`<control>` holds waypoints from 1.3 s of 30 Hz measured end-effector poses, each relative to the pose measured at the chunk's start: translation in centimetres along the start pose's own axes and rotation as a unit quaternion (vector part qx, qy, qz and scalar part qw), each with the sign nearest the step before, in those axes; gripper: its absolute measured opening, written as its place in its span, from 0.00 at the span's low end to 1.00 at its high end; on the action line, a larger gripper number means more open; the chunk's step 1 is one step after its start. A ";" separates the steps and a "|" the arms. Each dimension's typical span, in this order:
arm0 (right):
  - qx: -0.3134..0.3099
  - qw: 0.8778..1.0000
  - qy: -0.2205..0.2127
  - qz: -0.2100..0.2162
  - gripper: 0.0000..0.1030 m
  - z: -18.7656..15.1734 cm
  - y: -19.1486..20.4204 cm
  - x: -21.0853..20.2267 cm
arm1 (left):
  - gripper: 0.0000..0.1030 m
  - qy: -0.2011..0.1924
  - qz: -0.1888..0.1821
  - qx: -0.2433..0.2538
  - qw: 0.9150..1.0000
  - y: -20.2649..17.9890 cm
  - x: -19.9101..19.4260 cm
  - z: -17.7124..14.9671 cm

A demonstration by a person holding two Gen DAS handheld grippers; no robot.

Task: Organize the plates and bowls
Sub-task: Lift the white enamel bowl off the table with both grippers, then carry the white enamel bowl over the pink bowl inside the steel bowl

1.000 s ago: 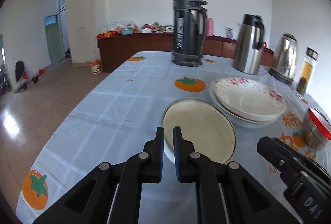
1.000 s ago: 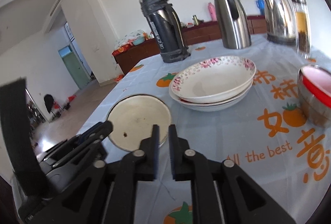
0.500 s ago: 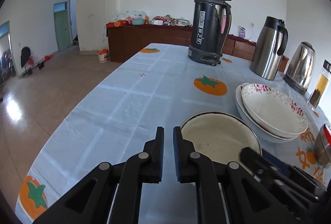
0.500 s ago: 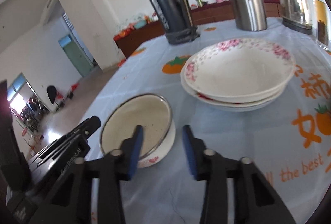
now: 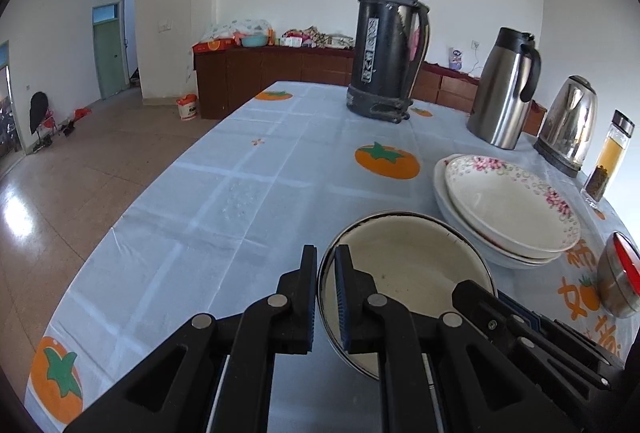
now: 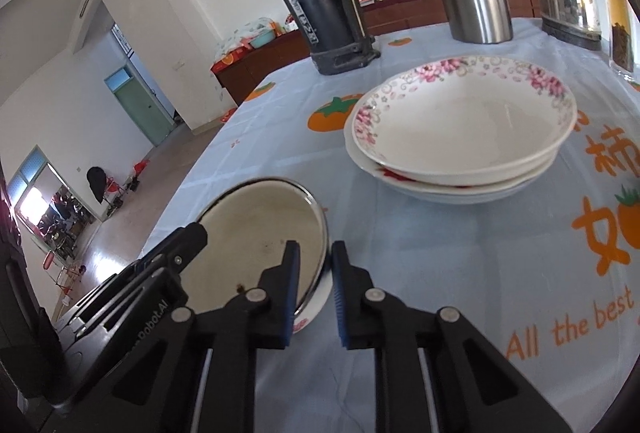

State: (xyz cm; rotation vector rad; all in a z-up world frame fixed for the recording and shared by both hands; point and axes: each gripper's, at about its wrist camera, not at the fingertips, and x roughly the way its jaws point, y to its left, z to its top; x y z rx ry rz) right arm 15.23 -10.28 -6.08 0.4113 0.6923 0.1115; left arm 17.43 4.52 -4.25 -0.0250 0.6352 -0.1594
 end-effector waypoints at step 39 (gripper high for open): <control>0.038 0.997 -0.044 -0.056 0.12 -2.9 -10.2 -12.6 | 0.10 -0.017 -0.060 0.070 0.996 -13.7 -5.9 -4.3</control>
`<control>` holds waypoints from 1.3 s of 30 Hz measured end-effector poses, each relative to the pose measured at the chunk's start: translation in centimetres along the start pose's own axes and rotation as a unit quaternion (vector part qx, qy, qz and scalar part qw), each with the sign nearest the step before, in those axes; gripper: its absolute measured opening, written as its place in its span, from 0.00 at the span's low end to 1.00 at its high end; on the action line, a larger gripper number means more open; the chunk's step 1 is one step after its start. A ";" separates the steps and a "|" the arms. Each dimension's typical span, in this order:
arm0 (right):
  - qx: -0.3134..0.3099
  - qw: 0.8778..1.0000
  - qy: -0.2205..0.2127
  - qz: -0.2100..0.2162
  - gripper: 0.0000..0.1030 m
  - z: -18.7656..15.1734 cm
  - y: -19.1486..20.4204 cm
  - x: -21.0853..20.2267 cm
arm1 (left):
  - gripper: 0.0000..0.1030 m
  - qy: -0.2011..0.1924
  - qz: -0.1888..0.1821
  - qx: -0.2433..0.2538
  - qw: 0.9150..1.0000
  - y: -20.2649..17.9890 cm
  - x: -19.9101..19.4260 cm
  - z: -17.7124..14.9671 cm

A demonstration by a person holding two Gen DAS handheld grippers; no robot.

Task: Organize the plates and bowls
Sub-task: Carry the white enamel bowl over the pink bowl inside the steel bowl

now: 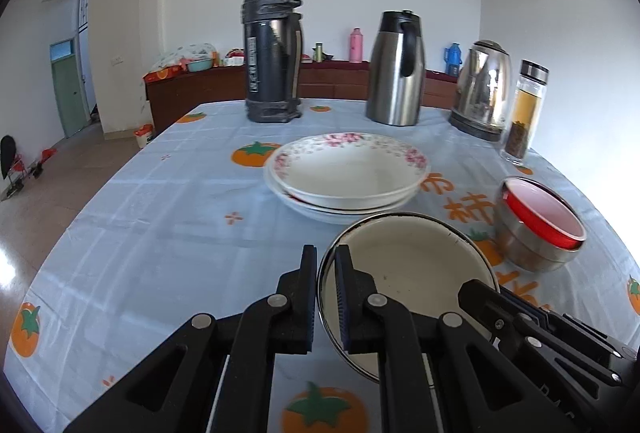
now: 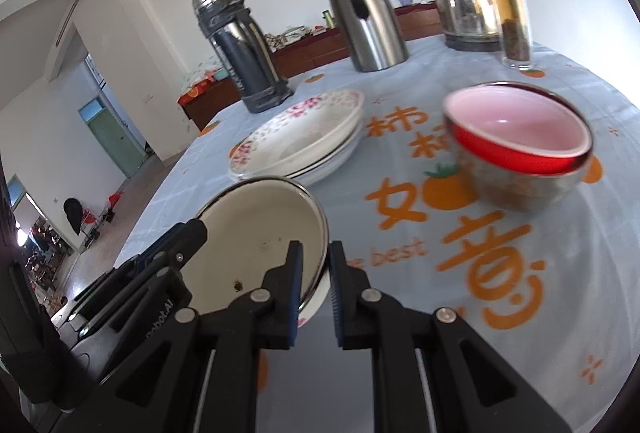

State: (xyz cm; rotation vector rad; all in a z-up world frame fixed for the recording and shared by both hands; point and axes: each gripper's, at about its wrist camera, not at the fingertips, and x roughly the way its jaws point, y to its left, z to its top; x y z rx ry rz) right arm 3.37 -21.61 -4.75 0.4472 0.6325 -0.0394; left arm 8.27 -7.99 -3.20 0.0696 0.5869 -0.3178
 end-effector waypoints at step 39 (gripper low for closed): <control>0.053 0.995 -0.081 -0.031 0.12 3.3 -10.1 -8.7 | 0.11 -0.041 -0.060 0.047 0.996 -13.4 -1.5 2.8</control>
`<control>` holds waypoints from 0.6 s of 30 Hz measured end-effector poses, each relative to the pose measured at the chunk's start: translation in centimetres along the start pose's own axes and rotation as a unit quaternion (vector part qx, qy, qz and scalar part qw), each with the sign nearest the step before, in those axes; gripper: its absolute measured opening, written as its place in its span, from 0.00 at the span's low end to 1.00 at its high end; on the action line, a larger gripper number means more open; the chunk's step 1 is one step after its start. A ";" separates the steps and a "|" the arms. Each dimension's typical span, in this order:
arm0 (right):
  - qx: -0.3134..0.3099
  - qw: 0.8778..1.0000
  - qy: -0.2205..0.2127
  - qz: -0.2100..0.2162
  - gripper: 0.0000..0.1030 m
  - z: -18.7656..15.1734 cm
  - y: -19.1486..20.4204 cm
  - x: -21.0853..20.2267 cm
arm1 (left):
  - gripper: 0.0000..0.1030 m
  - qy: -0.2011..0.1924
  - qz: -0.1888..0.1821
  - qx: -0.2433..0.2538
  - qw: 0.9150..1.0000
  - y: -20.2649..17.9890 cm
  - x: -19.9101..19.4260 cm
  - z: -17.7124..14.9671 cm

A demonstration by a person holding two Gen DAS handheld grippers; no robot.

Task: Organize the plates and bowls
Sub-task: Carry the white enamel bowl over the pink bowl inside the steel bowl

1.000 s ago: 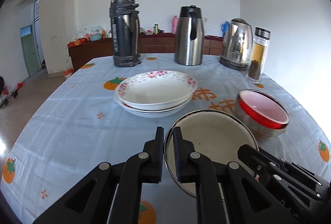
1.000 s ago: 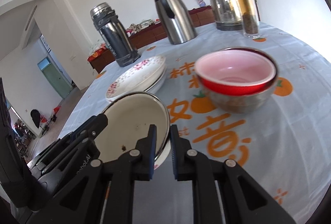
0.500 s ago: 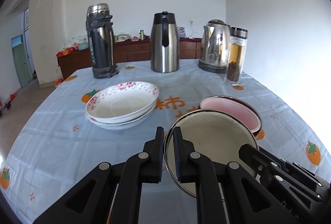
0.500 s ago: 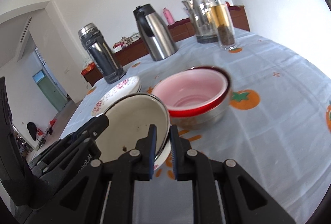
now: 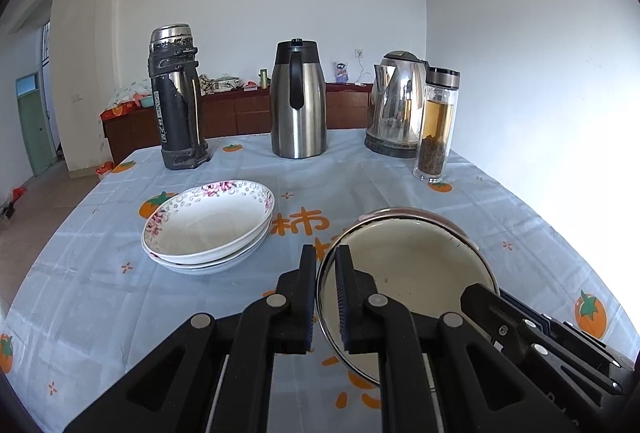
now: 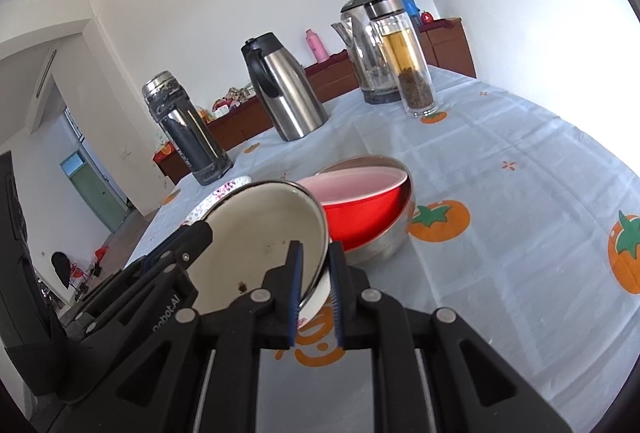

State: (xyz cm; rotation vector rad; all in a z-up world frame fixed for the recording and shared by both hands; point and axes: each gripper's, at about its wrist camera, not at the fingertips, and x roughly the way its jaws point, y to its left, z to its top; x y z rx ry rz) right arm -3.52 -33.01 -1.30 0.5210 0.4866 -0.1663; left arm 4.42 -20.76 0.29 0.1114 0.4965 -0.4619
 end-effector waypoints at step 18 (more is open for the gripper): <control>-0.009 0.999 -0.035 -0.012 0.12 4.7 -0.9 0.3 | 0.11 -0.025 -0.023 -0.007 0.999 -2.0 1.9 4.2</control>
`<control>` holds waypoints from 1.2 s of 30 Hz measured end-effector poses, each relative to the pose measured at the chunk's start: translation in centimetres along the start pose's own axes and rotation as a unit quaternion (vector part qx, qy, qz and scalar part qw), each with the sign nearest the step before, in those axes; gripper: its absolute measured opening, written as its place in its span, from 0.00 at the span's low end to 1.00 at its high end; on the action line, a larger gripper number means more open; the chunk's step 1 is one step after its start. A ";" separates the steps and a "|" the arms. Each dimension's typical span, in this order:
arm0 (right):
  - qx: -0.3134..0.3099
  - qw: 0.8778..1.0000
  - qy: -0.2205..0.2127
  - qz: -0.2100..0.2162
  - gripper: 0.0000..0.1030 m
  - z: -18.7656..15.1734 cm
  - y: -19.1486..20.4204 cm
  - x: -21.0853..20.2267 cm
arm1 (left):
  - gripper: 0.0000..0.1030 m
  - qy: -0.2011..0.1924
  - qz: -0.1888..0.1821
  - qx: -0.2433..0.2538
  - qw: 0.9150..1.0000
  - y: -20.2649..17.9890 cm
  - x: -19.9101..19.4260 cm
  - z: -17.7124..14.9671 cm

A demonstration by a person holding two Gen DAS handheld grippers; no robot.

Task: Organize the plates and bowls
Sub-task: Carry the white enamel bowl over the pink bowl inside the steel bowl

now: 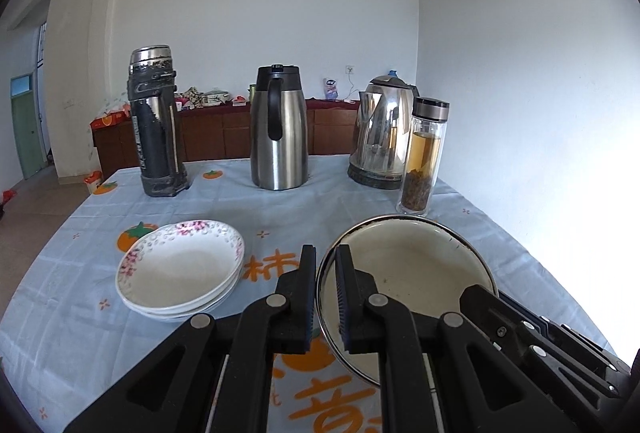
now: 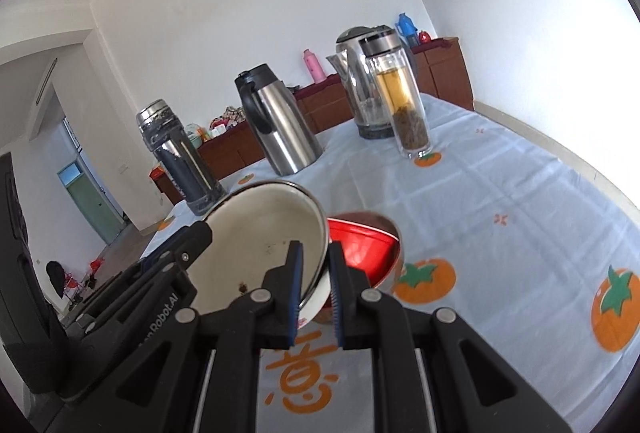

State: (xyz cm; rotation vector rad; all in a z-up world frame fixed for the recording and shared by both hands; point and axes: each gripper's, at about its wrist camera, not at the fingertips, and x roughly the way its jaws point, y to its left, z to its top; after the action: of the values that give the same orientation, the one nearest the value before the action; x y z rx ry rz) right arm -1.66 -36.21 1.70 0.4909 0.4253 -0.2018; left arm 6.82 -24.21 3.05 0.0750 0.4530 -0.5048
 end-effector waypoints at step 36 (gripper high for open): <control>0.018 1.000 -0.018 -0.001 0.13 2.6 -0.8 0.4 | 0.12 -0.003 -0.009 -0.012 1.000 -1.0 1.6 2.4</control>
State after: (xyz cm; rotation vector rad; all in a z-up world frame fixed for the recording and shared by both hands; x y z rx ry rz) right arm -0.62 -38.18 3.23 0.5208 0.3869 -0.2198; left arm 8.59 -26.25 4.54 0.0468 0.4530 -0.5181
